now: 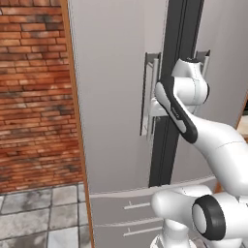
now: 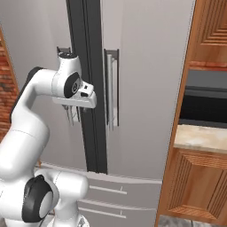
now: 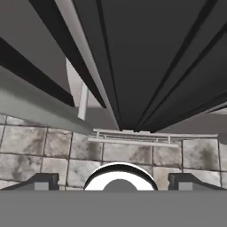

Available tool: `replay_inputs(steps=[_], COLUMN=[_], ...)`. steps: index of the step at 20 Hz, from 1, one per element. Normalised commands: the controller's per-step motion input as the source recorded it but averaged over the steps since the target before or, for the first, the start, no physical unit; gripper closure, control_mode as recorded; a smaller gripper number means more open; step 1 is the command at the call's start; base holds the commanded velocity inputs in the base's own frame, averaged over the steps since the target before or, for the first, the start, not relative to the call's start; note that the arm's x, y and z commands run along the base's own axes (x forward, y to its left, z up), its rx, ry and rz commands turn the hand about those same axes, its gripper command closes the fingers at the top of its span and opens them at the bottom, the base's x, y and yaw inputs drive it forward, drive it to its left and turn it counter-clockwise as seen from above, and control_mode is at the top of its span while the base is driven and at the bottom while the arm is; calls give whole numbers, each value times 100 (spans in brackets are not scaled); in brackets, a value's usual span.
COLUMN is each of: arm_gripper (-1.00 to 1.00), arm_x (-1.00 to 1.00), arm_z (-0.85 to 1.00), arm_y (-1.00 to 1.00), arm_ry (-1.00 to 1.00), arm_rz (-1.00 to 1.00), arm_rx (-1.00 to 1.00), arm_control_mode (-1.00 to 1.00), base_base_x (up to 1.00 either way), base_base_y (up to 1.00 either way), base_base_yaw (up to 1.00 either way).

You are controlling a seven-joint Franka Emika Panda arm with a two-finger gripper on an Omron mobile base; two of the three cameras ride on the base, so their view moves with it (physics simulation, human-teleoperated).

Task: Retrieve the sausage and cheese from the fridge and place them on the cutting board on the counter.

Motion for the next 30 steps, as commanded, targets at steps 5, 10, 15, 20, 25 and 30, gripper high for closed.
replay_inputs(steps=[5,10,15,20,25,30], arm_gripper=[-100,-100,-100,-100,-100,-100], arm_x=[0,0,0,0,0,-11], arm_z=[0,0,0,0,0,1], arm_y=[0,0,0,0,0,-40], arm_ry=[0,0,0,0,0,-12], arm_rz=[0,0,0,0,0,0], arm_rx=[0,0,0,0,0,5], arm_control_mode=[100,100,100,100,100,-100], base_base_x=[-51,-44,-13,-2,-5,0], base_base_y=[-19,-22,-20,-4,-10,0], base_base_yaw=[0,0,0,0,0,0])
